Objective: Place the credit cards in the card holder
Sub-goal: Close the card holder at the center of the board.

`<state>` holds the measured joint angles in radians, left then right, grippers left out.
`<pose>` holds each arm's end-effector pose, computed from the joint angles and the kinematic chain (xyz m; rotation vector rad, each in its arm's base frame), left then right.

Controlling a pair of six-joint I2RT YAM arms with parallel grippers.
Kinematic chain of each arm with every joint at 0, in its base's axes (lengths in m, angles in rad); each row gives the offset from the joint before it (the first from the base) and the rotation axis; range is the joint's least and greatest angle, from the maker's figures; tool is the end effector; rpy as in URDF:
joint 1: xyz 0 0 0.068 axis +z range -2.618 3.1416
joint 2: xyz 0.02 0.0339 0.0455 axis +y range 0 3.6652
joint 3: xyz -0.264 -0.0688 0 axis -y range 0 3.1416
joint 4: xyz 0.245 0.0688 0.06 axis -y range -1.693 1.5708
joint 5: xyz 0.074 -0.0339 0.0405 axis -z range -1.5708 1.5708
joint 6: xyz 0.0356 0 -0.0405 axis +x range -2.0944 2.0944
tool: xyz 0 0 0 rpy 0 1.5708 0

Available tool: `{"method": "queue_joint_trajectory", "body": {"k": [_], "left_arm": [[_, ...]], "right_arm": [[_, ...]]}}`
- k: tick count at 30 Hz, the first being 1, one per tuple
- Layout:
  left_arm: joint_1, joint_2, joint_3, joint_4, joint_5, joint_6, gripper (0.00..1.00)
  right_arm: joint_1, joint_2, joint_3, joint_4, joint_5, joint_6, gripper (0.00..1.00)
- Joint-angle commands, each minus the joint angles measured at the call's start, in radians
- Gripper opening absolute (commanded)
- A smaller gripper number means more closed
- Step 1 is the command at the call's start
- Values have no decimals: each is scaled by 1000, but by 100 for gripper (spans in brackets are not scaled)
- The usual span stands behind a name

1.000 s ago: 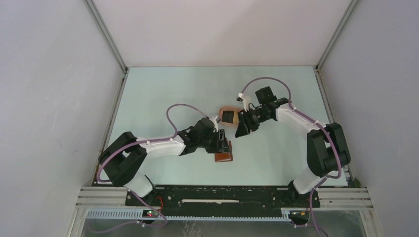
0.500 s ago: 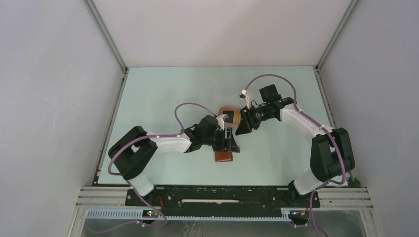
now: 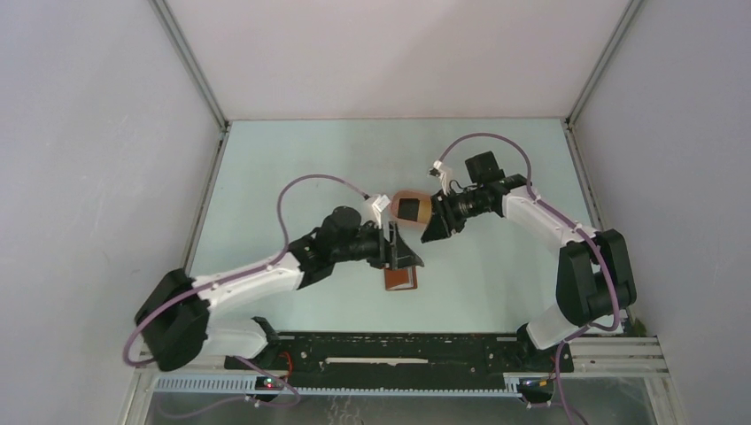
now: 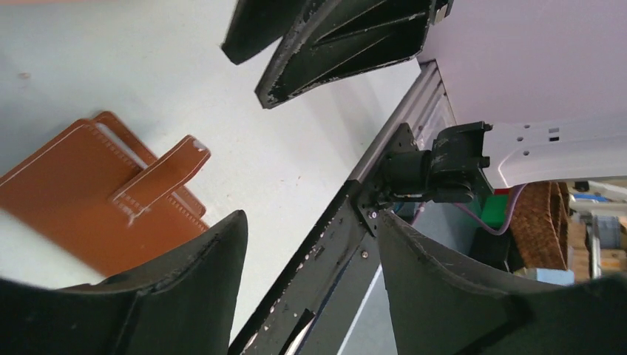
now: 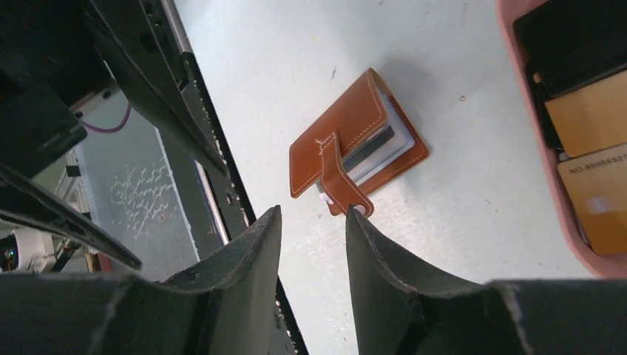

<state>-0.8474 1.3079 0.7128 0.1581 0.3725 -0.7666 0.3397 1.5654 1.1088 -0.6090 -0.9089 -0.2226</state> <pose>0.1789 -0.2222 0.2354 0.3613 2.2417 -1.3304 0.2842 0.1302 0.2394 -0.9698 2.2522 1.2233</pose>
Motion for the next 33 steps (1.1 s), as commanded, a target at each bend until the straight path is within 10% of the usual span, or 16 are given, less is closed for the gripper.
{"method": "queue_joint_trajectory", "body": {"k": [1, 22, 28, 33], "left_arm": [[-1, -142, -102, -95, -139, 67, 70], [11, -497, -347, -134, -509, 105, 71], [13, -626, -395, -134, -592, 91, 97], [34, -624, -444, -86, -526, 60, 100]], "right_arm": [[43, -16, 7, 19, -34, -24, 45], [259, -29, 28, -27, 109, -187, 45], [311, -2, 45, -42, 168, -209, 45], [343, 20, 49, -34, 226, -204, 45]]}}
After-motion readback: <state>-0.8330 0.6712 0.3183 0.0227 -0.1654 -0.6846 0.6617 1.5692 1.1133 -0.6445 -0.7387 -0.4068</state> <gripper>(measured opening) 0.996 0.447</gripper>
